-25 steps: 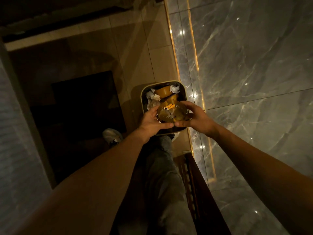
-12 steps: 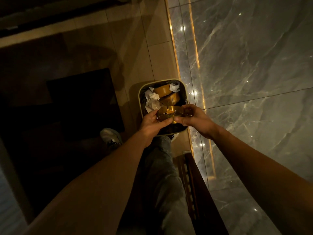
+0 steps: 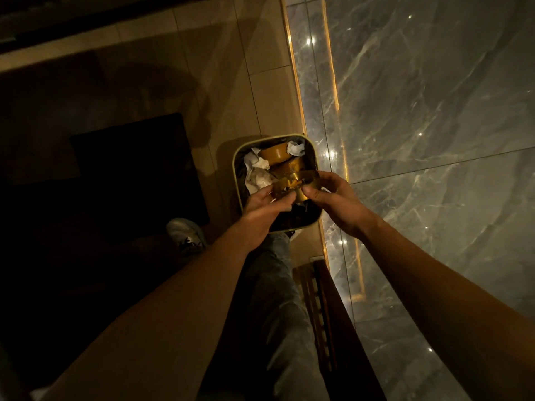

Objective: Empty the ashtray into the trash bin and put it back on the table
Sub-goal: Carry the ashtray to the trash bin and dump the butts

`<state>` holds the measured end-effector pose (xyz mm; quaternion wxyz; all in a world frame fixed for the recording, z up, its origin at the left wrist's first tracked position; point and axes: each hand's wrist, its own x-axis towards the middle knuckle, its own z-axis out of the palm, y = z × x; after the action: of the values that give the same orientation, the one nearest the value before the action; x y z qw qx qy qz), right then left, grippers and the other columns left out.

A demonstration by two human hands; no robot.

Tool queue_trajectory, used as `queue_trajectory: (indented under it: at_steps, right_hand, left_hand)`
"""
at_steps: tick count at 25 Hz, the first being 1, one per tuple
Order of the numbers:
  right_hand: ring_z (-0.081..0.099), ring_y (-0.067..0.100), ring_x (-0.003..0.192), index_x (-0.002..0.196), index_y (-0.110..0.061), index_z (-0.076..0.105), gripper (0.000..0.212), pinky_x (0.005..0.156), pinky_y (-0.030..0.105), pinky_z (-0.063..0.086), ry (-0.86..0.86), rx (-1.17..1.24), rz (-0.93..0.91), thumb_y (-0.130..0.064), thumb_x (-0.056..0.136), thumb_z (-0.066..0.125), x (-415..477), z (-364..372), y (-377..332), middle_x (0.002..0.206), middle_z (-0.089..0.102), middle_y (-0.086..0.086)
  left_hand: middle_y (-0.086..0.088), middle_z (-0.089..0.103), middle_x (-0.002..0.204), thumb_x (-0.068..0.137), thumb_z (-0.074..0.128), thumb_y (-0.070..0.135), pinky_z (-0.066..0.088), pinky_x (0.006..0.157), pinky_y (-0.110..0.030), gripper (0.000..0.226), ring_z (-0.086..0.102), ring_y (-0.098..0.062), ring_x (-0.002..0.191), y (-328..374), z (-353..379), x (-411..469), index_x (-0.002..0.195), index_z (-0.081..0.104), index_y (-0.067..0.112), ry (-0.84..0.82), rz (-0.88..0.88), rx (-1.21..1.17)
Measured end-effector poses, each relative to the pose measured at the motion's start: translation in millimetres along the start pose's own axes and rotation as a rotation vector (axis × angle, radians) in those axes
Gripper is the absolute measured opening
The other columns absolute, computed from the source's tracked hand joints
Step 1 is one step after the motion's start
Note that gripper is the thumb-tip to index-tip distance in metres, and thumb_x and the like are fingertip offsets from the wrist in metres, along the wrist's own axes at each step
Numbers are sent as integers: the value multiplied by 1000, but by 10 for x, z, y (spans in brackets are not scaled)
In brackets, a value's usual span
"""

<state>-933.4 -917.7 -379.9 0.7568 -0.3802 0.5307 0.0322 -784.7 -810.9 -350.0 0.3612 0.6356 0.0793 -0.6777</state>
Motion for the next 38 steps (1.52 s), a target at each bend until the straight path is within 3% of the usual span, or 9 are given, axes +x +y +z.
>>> queue_trajectory:
  at_steps: [4, 10, 14, 18, 24, 28, 31, 35, 38]
  right_hand:
    - [65, 22, 110, 117, -12, 62, 40, 85, 28, 53, 57, -100, 27, -35, 86, 70, -17, 88, -25, 114, 69, 6]
    - [65, 20, 108, 120, -11, 64, 56, 98, 40, 50, 145, -165, 17, -52, 83, 69, 47, 227, -76, 113, 71, 5]
    - [66, 23, 106, 121, -11, 62, 63, 96, 41, 52, 202, -191, 1, -59, 80, 67, 40, 291, -95, 114, 70, 7]
    - [64, 23, 106, 113, -14, 61, 48, 93, 36, 50, 217, -156, 11, -53, 85, 65, 46, 319, -145, 112, 67, 7]
    - [66, 20, 104, 112, -17, 65, 45, 93, 37, 51, 241, -168, -2, -54, 86, 64, -25, 359, -124, 107, 70, 2]
    - [65, 21, 106, 119, -16, 60, 65, 94, 38, 51, 311, -150, 34, -65, 77, 65, -50, 396, -107, 114, 69, 6]
    - [63, 23, 108, 121, -15, 53, 69, 96, 40, 51, 316, -147, 86, -64, 76, 68, -47, 411, -141, 118, 65, 9]
    - [64, 23, 103, 103, -15, 57, 50, 91, 39, 54, 283, -119, 149, -58, 80, 68, -20, 397, -237, 104, 66, 6]
    - [64, 29, 106, 125, -3, 55, 73, 85, 39, 57, 253, 3, 289, -57, 79, 69, -4, 373, -345, 118, 65, 14]
  left_hand:
    - [-3, 73, 106, 85, 72, 33, 48, 102, -37, 38, 66, -14, 101, -85, 23, 117, 116, 68, 12, 188, -51, 64]
    - [-2, 67, 119, 77, 74, 47, 45, 105, -41, 49, 60, -19, 115, -55, -39, 181, 116, 68, 18, 205, -53, 27]
    - [-2, 66, 122, 81, 70, 46, 45, 104, -38, 46, 59, -19, 116, -42, -13, 156, 118, 67, 18, 192, -62, 2]
    - [-2, 68, 118, 86, 67, 43, 45, 103, -36, 41, 60, -18, 114, -27, 39, 142, 115, 68, 15, 204, -43, -24]
    - [-5, 69, 119, 78, 69, 52, 46, 102, -39, 53, 63, -18, 110, -60, 55, 80, 116, 68, 16, 212, -25, -56]
    - [-2, 68, 114, 91, 60, 43, 46, 88, -28, 38, 62, -12, 101, -52, 99, 31, 113, 67, 13, 205, -40, -44]
    - [3, 65, 100, 94, 57, 40, 46, 92, -29, 23, 60, -19, 108, -18, 129, -46, 97, 64, 18, 210, -68, -112]
    - [2, 60, 123, 96, 54, 38, 42, 93, -28, 46, 54, -17, 122, -58, 152, -64, 138, 49, 21, 247, 124, 163]
    - [-5, 45, 148, 84, 72, 24, 37, 109, -33, 79, 41, -17, 136, -149, 62, -48, 151, 30, 25, 285, 406, 514]
